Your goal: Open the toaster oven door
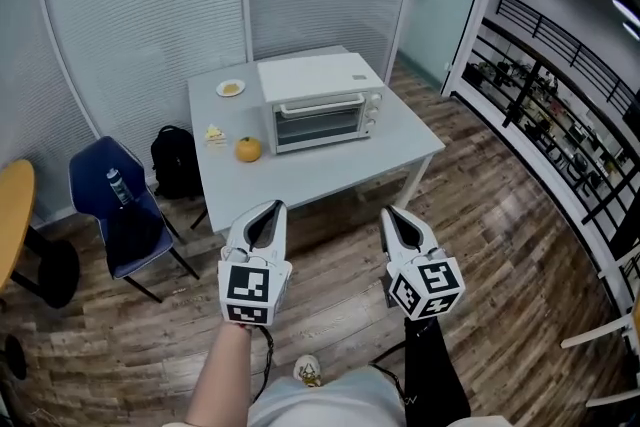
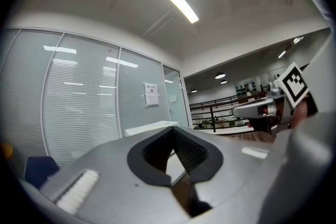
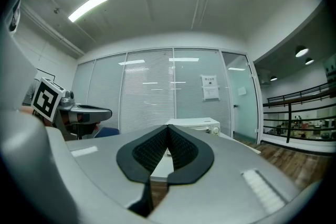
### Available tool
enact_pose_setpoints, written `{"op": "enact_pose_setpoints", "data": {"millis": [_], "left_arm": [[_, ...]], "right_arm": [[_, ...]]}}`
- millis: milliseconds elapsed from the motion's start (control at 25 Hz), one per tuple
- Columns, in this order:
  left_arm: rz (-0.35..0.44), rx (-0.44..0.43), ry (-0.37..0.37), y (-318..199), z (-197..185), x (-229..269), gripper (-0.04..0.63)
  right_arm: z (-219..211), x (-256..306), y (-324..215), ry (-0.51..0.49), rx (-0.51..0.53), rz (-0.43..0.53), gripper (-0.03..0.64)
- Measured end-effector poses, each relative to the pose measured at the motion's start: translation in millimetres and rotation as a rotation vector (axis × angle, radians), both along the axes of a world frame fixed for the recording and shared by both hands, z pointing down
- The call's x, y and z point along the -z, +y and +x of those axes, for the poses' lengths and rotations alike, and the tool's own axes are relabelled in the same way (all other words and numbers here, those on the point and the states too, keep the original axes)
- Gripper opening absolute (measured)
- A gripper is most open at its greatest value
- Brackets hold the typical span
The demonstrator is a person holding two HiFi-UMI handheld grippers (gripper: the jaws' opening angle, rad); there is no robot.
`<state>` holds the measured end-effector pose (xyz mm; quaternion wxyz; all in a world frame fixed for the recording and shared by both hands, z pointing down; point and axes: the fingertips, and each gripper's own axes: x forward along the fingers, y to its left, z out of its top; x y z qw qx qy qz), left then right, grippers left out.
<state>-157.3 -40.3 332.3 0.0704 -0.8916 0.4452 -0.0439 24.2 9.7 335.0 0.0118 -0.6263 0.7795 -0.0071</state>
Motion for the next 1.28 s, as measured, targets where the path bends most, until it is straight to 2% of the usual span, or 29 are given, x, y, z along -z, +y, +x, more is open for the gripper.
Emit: {"op": "enact_pose_setpoints", "data": {"millis": [400, 640, 1280], "left_arm": [[-0.005, -0.006, 0.012, -47.1, 7.6, 3.5, 0.058], [-0.029, 0.001, 0.029, -83.5, 27.8, -4.0, 0.057], [-0.05, 0.125, -0.012, -277.8, 94.7, -23.5, 0.058]], "right_arm": [[8.5, 0.6, -40.2, 0.005, -0.019, 0.009, -0.003], [24.8, -7.0, -77.8, 0.002, -0.01, 0.005, -0.003], [86.8, -20.0, -302.3, 0.016, 0.141, -0.014, -0.002]]}}
